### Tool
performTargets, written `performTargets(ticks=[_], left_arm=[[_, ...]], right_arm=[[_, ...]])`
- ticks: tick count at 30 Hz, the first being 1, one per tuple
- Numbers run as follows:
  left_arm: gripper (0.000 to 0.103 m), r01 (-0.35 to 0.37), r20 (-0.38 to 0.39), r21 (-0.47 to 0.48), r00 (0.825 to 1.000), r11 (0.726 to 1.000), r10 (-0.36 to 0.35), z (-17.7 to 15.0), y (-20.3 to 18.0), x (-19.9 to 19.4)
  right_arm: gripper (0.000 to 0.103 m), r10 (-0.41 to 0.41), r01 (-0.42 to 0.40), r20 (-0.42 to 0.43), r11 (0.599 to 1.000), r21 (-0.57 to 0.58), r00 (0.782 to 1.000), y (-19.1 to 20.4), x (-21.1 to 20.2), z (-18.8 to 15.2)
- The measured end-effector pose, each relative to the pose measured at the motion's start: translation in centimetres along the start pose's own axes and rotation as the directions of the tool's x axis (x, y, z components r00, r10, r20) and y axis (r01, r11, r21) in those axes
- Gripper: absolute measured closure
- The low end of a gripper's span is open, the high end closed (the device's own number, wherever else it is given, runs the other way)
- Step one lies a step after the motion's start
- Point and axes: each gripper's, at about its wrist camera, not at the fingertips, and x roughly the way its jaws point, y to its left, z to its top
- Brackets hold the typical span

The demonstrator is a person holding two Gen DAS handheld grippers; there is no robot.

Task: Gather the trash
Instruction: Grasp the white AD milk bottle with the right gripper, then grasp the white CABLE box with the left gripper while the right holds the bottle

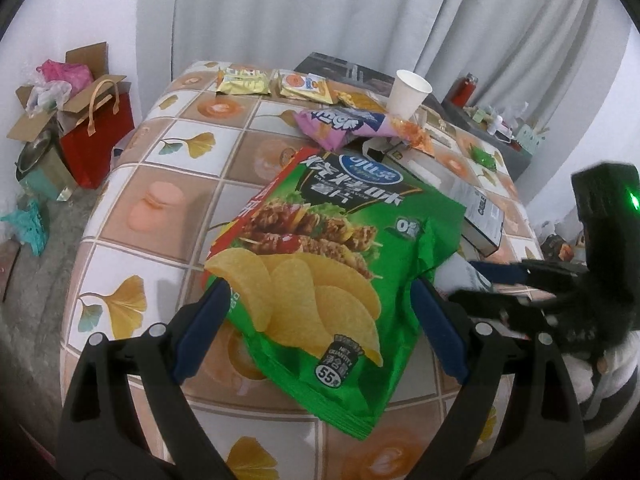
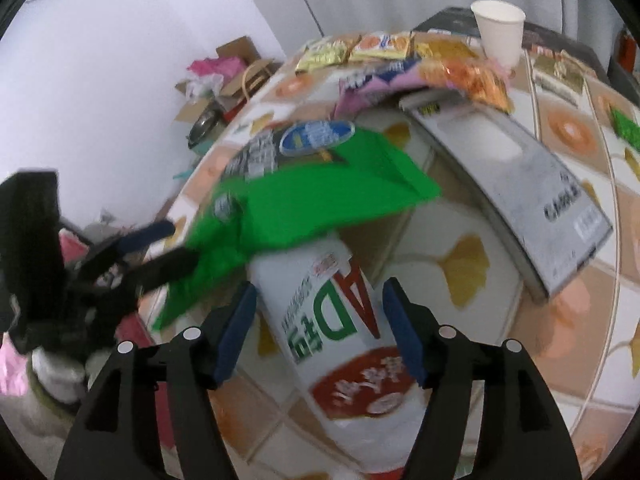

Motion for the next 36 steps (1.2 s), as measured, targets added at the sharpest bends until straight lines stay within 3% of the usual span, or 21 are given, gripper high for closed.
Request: performTargets(ticks=[8,12,18,24,27,30,32,35,36], left_arm=[[0.016,-0.008,-0.012,0.019,1.000,1.000,0.009,0.1,-0.6,1.0],[0.016,-0.010,-0.013,0.027,1.000,1.000,0.010,0.0,-0.8,1.4],[0.016,-0.014,0.050,0.070,0.999,0.997,0.011,0.6,-1.7,0.3],[0.016,0.107,0.078,0.109,0.990,0.988,-0.116,0.9,-4.4,-0.6],[0.016,0.241,0.051,0.122,0.967,0.963,-0.248,1.2,-6.7,-0.5],[0.016,0.329,-0.006,0.094,0.944,0.940,-0.330,2.0,-8.5,0.6],[0.016,0.426,-0.067,0.026,0.903,0.904,-0.424,3.3,-9.9,2.1],[0.016,0.502,-0.139,-0.109,0.847,0.858,-0.513,4.9,-11.3,5.2],[0.016,0.501,-0.153,-0.139,0.841,0.854,-0.518,5.1,-11.7,6.2]], right_arm=[[0.044,-0.101,0.100,-0.058,0.995,-0.013,0.993,-0.3,-1.7,-3.6],[0.044,-0.119,0.124,-0.078,0.990,0.061,0.990,-1.8,-3.8,-6.2],[0.044,-0.165,0.175,-0.067,0.962,0.207,0.984,-5.4,-7.1,-9.9],[0.044,-0.214,0.208,-0.021,0.918,0.337,0.977,-8.0,-9.0,-11.5],[0.044,-0.228,0.203,0.012,0.887,0.415,0.973,-9.7,-10.2,-12.7],[0.044,-0.260,0.206,0.043,0.846,0.491,0.965,-11.3,-11.3,-13.6],[0.044,-0.271,0.195,0.065,0.820,0.538,0.960,-12.4,-12.1,-14.3],[0.044,-0.277,0.174,0.092,0.796,0.580,0.957,-13.6,-12.8,-15.0],[0.044,-0.275,0.167,0.100,0.792,0.587,0.956,-13.8,-12.9,-15.1]])
